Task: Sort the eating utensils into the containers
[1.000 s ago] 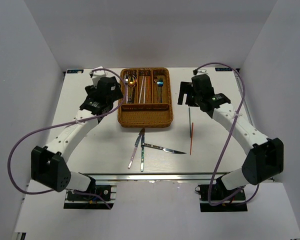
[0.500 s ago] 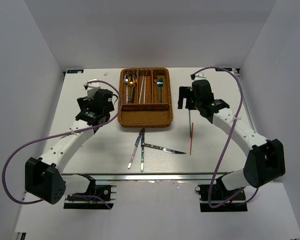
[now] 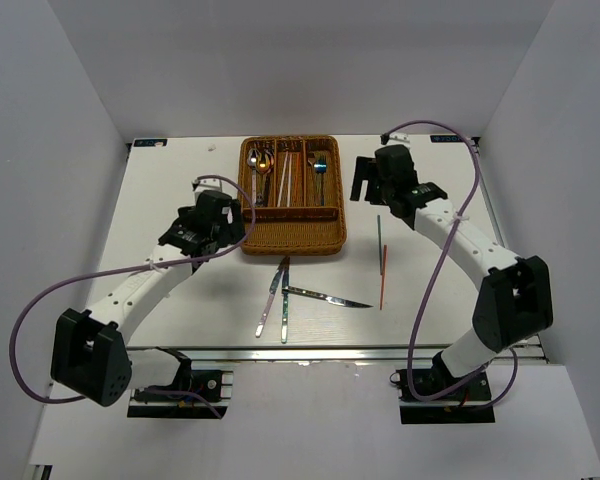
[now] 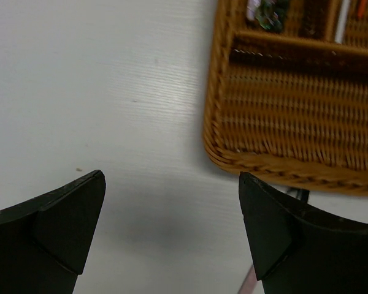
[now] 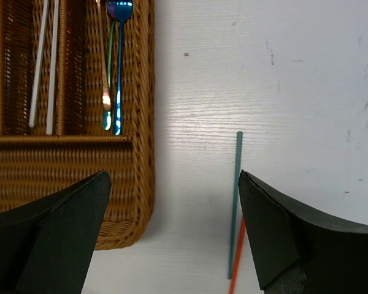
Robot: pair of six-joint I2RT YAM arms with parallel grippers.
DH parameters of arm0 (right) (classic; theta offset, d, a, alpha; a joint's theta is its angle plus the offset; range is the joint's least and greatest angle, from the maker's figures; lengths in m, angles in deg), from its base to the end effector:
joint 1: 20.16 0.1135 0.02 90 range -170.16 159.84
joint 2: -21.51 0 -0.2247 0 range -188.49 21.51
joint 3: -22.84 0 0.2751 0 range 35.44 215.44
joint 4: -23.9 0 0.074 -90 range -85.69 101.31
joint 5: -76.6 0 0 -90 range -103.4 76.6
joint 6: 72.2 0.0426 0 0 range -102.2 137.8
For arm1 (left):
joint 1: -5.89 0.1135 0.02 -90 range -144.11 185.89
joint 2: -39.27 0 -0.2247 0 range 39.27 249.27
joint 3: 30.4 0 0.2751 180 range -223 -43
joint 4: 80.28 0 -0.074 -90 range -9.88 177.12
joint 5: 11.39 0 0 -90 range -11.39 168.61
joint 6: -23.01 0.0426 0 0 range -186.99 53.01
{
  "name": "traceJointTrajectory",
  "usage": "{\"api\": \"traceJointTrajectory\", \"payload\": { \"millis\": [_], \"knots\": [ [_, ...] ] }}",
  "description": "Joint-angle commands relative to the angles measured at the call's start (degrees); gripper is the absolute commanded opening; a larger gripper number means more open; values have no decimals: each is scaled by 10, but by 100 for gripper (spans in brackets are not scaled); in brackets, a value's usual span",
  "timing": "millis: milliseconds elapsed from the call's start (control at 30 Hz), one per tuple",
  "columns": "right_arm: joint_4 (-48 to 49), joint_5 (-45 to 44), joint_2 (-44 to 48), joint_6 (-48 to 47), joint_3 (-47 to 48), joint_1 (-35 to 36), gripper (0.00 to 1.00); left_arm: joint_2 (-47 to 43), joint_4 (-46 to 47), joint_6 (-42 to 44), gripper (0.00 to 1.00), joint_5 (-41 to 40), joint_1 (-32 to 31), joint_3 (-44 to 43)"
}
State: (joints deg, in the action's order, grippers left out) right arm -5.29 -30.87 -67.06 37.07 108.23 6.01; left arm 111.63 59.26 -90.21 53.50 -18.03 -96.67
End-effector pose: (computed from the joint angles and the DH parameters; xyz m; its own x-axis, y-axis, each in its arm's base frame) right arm 0.3520 0.1587 0.2615 -0.5173 0.0965 -0.8503 -0.0237 0.9916 0.1270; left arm 0.2842 -0.1063 0.2167 -0.6494 -0.1025 -0.7535 -0.1694 0.9855 0.0120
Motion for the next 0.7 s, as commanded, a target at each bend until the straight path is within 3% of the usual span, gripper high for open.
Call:
{"api": "traceJointTrajectory", "payload": {
  "millis": [0,133,300,667],
  "knots": [
    [-8,8,-22,64,45,0,89,-12,8,17,98,69,-27,-3],
    [-28,29,-67,100,96,0,89,-41,8,25,98,73,-43,9],
    [-63,55,-75,148,138,0,89,-5,-37,27,98,81,-43,-12],
    [-63,31,38,156,31,0,89,-42,-18,20,98,119,-46,0]
  ]
}}
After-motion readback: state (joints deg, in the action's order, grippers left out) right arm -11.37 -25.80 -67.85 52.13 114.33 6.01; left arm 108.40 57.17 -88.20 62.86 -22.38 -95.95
